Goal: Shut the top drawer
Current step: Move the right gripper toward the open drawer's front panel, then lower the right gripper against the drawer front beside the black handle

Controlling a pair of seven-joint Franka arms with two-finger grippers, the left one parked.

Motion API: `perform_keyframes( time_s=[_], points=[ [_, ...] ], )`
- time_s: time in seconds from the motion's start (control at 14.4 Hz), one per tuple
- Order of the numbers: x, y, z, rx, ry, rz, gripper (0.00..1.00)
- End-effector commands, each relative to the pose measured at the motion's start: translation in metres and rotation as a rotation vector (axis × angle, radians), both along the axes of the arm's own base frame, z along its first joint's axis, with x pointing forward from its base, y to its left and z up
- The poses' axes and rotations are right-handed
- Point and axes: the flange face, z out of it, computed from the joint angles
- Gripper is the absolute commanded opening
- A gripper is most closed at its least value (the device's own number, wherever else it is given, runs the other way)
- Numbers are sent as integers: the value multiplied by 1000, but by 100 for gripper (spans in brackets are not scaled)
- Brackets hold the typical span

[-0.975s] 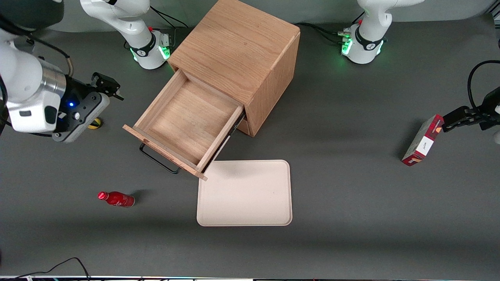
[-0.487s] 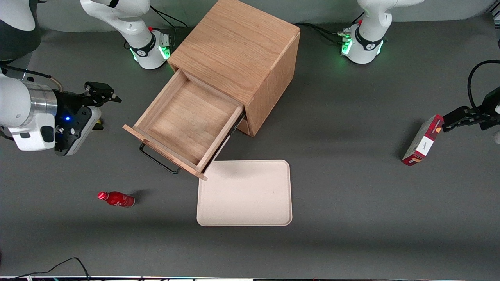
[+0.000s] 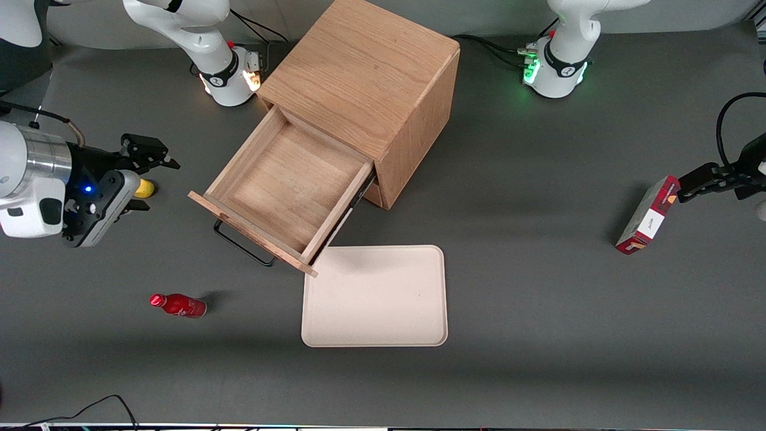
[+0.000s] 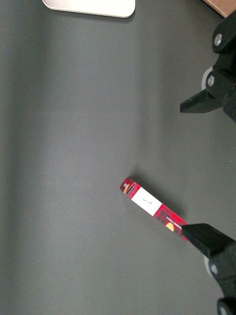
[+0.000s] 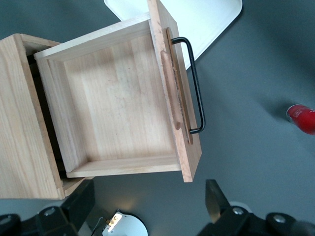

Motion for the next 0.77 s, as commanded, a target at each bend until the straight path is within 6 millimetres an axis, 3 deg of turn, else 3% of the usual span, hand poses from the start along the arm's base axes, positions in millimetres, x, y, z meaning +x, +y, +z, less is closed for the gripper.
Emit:
perform_keyframes(
  time_s=[0.0,0.14,0.21,0.7],
  points=[
    [26,3,-42,15,24,-8,100],
    [44,5,-83,4,50,-16,100],
    [55,7,-113,6,74,-20,100],
    [74,22,-184,5,86,-47,100]
  ],
)
